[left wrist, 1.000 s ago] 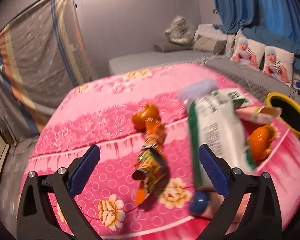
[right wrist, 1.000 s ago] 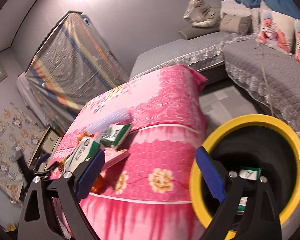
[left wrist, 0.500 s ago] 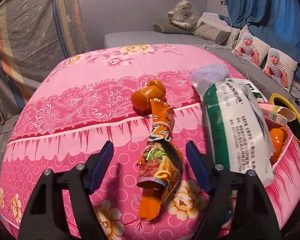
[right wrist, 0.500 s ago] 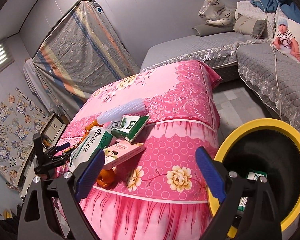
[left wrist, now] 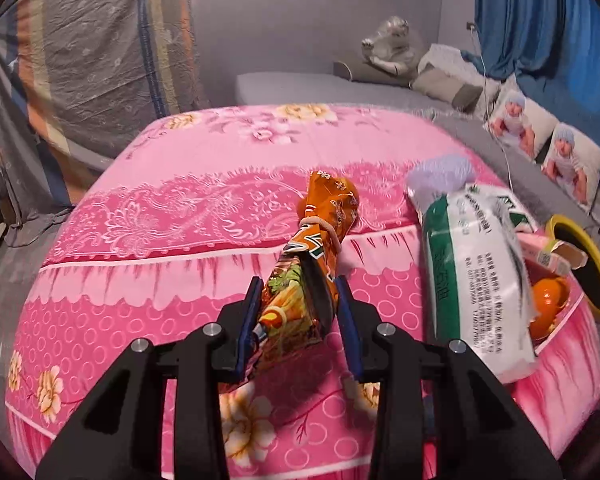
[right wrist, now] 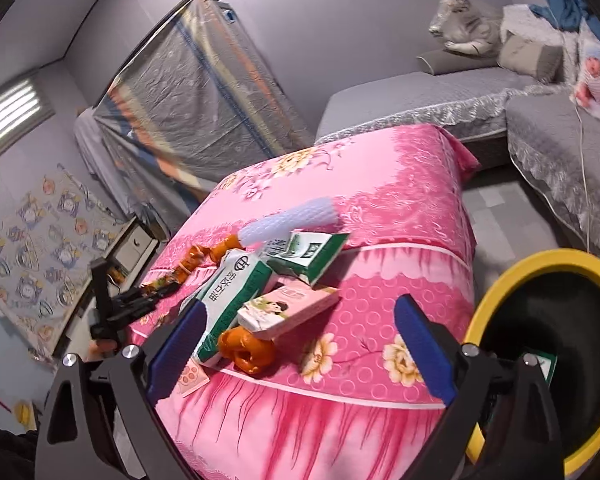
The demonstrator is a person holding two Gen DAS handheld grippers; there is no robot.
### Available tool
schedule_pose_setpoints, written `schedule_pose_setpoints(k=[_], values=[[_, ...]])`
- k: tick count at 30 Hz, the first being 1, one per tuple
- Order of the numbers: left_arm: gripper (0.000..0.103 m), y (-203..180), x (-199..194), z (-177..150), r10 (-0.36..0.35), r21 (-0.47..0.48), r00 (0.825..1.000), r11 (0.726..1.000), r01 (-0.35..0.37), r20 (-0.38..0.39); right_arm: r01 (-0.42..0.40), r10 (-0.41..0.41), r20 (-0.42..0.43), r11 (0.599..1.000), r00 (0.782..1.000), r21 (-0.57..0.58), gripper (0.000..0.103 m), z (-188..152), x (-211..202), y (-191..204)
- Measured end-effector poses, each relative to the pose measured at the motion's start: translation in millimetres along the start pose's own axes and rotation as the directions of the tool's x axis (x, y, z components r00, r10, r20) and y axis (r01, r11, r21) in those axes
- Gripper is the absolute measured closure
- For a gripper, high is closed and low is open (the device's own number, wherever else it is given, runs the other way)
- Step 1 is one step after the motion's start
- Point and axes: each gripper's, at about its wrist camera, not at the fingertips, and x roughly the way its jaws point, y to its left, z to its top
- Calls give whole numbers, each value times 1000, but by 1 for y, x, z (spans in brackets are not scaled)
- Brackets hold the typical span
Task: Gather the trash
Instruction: 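Lift the orange wrapper with the left gripper while the right grasps the white foam net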
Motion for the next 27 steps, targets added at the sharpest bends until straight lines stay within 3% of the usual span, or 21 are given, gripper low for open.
schedule_pose_setpoints(k=[8, 15, 20, 27], values=[[69, 4, -56, -25, 6, -49, 996, 999, -2, 92, 46, -54, -62, 991, 997, -127, 12, 10, 40, 20], [69, 2, -85, -42, -14, -98, 990, 995, 28, 143, 95, -127, -148, 974, 981, -206, 12, 62, 123, 29], [68, 2, -92, -43, -23, -107, 986, 993, 41, 163, 136, -171, -258, 980, 951, -148, 12, 99, 203, 17], [68, 2, -96, -45, -25, -105, 987, 994, 42, 161, 179, -205, -372, 978, 905, -104, 12, 106, 274, 3]])
